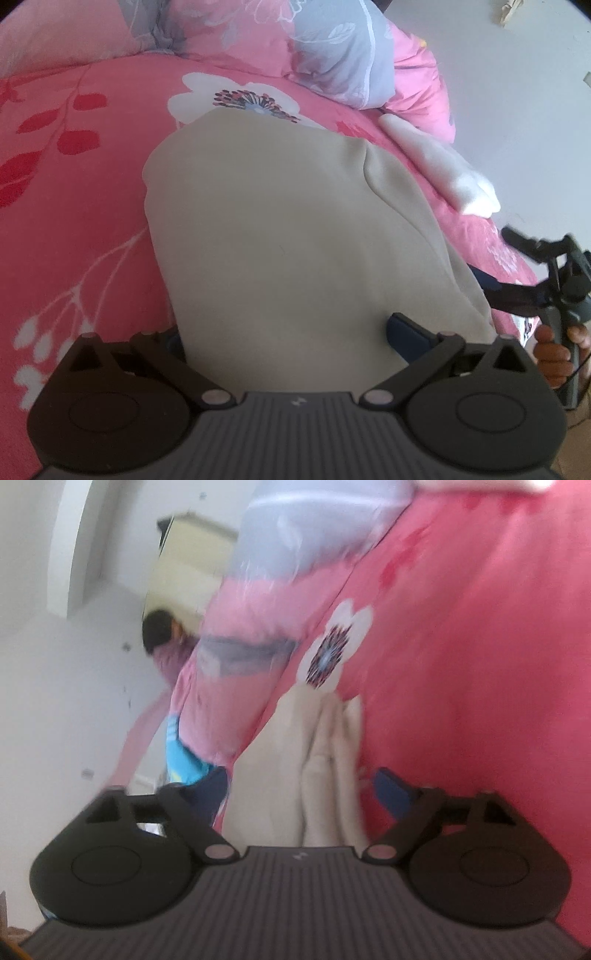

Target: Fold clothes

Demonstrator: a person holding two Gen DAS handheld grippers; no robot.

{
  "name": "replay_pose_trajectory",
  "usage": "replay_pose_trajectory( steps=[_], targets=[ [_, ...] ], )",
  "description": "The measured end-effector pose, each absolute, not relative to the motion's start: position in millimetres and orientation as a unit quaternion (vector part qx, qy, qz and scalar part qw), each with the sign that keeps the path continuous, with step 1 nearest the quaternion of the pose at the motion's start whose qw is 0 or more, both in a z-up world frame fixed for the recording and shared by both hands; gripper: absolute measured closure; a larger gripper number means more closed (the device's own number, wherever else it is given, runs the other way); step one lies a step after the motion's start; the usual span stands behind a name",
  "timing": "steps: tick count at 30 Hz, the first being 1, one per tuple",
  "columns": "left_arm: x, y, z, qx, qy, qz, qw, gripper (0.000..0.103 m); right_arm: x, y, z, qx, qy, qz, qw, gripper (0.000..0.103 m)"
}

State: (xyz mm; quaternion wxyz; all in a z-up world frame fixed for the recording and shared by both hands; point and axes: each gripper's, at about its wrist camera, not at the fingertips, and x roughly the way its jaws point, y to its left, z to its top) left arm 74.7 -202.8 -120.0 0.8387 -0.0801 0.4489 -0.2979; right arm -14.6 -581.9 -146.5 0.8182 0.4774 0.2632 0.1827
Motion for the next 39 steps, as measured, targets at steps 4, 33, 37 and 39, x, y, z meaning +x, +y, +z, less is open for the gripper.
replay_pose_trajectory(
  steps=[4,33,37,39],
  targets=[
    [73.2,-204.3,-120.0,-0.077,0.447,-0.294,0.841,0.0,-26.2,-576.1,-149.7,0.458,0.278,0.181,0.825,0.049],
    [67.2,-212.3,-120.4,-0.07,0.448,-0.265,0.851,0.0,-39.4,-553.2,-114.9,0.345,0.278,0.155,0.883,0.05],
    [66.5,-211.8,-120.7,-0.073,0.446,-0.264,0.852,0.0,-2.5,-547.4,-140.2,0.368,0.333,0.163,0.853,0.045],
    [66.2,-211.1,-121.1,-0.073,0.445,-0.265,0.852,0.0,-2.7,-543.3,-145.2,0.363,0.329,0.151,0.858,0.078]
  ],
)
